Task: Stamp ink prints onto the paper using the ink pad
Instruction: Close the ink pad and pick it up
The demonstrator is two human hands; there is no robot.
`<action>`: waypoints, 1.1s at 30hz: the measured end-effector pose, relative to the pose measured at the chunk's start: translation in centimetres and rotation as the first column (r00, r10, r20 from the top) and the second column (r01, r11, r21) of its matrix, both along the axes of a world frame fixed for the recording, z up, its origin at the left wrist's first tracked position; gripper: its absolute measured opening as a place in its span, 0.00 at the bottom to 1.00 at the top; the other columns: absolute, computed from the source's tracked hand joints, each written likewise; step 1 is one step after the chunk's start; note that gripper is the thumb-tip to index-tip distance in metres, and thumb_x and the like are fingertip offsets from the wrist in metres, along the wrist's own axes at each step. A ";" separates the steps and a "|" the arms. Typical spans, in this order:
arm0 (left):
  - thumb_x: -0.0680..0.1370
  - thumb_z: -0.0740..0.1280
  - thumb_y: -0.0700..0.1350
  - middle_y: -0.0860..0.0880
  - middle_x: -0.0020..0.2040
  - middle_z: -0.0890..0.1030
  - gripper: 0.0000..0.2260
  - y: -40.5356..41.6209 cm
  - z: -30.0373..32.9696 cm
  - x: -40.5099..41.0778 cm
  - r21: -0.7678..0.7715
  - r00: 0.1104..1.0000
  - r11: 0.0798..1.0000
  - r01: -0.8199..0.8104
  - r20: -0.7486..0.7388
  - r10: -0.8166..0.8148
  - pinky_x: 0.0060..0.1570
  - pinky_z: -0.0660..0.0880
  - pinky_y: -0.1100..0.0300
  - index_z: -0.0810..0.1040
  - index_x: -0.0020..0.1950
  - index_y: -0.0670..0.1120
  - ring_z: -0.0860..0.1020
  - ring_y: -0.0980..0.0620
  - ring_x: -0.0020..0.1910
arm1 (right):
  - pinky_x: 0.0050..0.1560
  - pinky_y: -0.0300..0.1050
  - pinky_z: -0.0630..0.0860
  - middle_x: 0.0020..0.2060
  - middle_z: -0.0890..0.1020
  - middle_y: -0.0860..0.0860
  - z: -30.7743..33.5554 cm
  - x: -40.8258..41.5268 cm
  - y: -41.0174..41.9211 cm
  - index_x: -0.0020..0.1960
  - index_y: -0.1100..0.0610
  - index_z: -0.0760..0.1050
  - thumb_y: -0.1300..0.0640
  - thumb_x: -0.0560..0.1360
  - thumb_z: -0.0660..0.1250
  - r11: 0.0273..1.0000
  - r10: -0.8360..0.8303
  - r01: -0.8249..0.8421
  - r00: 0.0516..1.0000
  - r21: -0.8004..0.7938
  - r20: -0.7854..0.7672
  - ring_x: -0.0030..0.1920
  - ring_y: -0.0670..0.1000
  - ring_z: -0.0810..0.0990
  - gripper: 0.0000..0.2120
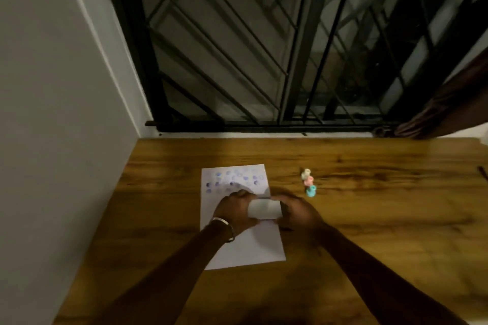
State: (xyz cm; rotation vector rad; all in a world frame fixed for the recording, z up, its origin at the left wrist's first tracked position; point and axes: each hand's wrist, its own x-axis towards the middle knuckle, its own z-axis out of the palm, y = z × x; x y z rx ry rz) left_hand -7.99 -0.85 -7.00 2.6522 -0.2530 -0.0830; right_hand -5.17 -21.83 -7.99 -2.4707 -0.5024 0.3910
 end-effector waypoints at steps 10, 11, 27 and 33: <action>0.66 0.73 0.58 0.53 0.58 0.79 0.25 -10.6 -1.2 3.2 -0.046 0.983 0.985 0.167 -0.074 -0.170 0.56 0.77 0.52 0.72 0.61 0.57 0.78 0.50 0.56 | 0.64 0.49 0.74 0.63 0.79 0.51 -0.1 -0.2 -11.4 0.66 0.51 0.74 0.53 0.67 0.76 0.992 -0.125 0.125 0.991 0.002 0.042 0.62 0.51 0.78 0.29; 0.66 0.72 0.58 0.52 0.59 0.79 0.25 -11.4 -1.3 3.5 -0.046 0.981 0.984 0.171 -0.080 -0.174 0.57 0.77 0.52 0.72 0.61 0.56 0.78 0.49 0.57 | 0.64 0.51 0.74 0.63 0.79 0.51 -0.2 -0.1 -12.2 0.66 0.52 0.74 0.54 0.67 0.76 0.991 -0.136 0.136 0.990 0.002 0.039 0.62 0.51 0.78 0.29; 0.66 0.74 0.58 0.50 0.61 0.78 0.28 -15.8 -3.6 4.6 -0.117 0.990 0.993 0.030 -0.135 -0.046 0.57 0.76 0.54 0.69 0.63 0.54 0.76 0.48 0.60 | 0.63 0.46 0.75 0.62 0.79 0.50 -0.9 2.7 -16.3 0.65 0.51 0.74 0.59 0.70 0.74 0.991 -0.131 0.132 0.991 0.027 -0.023 0.61 0.49 0.78 0.25; 0.66 0.74 0.58 0.52 0.61 0.77 0.29 -15.7 -4.0 4.4 -0.134 0.989 0.991 0.015 -0.144 -0.035 0.55 0.76 0.56 0.68 0.62 0.56 0.76 0.49 0.60 | 0.61 0.47 0.75 0.62 0.79 0.52 -1.0 2.6 -15.8 0.66 0.53 0.73 0.59 0.71 0.71 0.989 -0.148 0.147 0.989 0.012 0.004 0.61 0.52 0.78 0.24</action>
